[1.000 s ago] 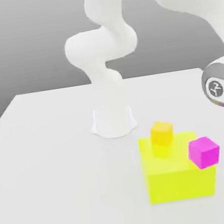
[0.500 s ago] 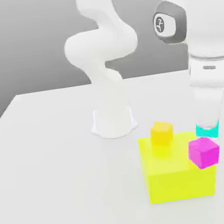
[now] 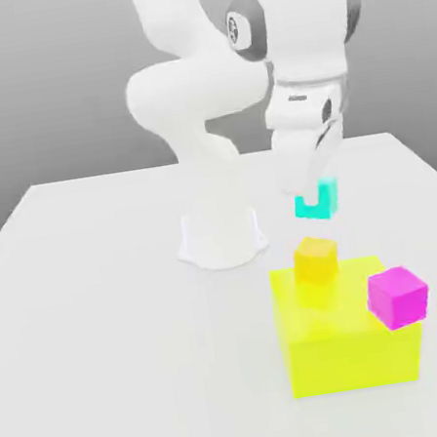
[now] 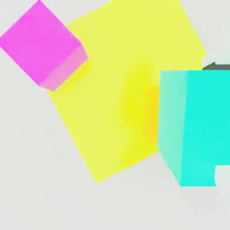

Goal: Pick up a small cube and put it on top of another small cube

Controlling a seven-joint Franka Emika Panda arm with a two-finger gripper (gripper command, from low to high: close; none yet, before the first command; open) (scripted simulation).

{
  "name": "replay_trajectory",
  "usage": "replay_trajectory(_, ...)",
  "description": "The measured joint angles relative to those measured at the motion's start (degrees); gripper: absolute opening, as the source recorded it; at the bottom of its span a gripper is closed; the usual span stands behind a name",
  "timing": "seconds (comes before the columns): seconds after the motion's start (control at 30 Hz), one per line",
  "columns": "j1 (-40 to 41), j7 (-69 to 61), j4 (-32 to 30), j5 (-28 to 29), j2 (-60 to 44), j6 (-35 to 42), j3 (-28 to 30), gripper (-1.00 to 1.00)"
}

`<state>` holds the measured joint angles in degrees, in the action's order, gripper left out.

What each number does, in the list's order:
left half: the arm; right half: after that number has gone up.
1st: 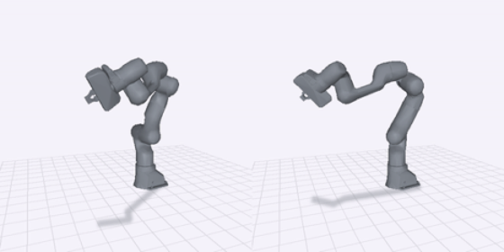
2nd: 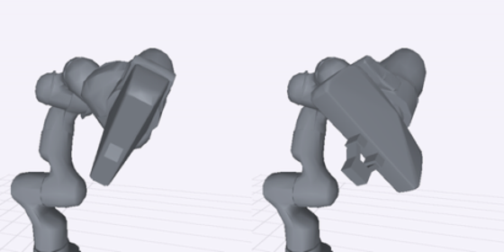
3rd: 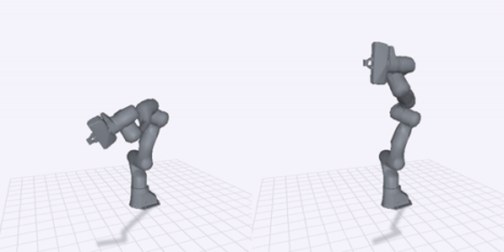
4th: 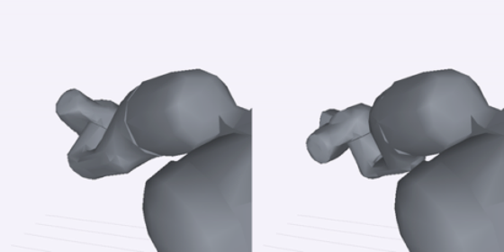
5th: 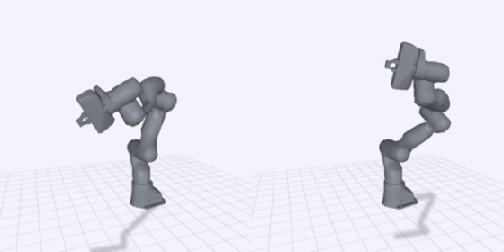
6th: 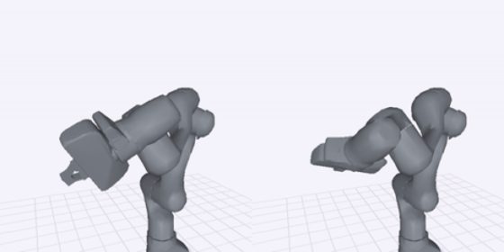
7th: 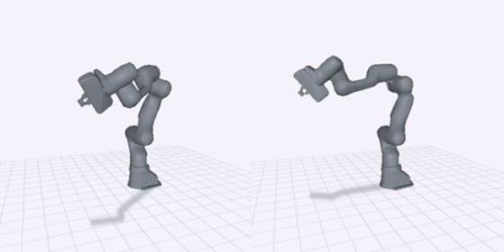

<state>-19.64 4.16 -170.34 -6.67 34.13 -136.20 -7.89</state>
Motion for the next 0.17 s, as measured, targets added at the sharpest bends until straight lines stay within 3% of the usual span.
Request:
replay_trajectory(0.07, 0.1, -0.1, -1.4, -0.3, -3.5, -4.8, -0.4, -1.0)
replay_trajectory(0.1, 0.1, -0.1, -2.0, -0.4, -5.0, -6.9, -0.6, 1.0)
replay_trajectory(0.17, 0.1, -0.1, -2.0, -0.4, -5.0, -6.9, -0.6, 1.0)
